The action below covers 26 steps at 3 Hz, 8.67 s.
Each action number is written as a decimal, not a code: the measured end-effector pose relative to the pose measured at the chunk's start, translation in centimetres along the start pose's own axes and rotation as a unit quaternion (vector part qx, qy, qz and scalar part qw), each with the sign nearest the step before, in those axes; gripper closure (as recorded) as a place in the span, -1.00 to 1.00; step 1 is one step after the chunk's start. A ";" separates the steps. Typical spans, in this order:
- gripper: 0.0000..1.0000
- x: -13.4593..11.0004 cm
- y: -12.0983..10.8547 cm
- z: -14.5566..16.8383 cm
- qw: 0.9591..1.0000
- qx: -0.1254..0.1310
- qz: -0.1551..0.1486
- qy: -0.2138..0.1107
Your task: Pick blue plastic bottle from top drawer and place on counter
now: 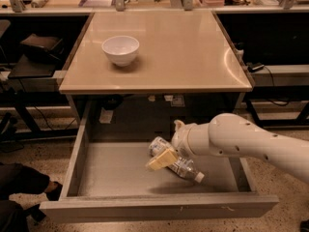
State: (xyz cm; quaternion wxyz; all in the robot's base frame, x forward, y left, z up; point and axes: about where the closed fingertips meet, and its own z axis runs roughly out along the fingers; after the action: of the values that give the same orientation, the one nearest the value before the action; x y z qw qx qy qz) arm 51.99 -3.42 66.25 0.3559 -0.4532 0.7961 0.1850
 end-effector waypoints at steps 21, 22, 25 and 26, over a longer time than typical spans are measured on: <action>1.00 -24.8 -27.7 -8.9 0.985 0.103 -0.060 -0.127; 1.00 -21.8 -28.5 -6.4 0.988 0.097 -0.037 -0.110; -0.31 -21.8 -28.5 -6.4 0.989 0.097 -0.037 -0.110; -0.78 -21.8 -28.5 -6.4 0.989 0.097 -0.037 -0.110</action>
Offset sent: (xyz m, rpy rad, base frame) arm 0.0025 -0.0008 -0.0223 0.0412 0.0067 -0.0453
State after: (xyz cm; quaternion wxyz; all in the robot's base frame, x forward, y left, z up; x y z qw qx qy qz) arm 81.07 -9.34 87.38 0.4898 -0.4225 0.7491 0.1426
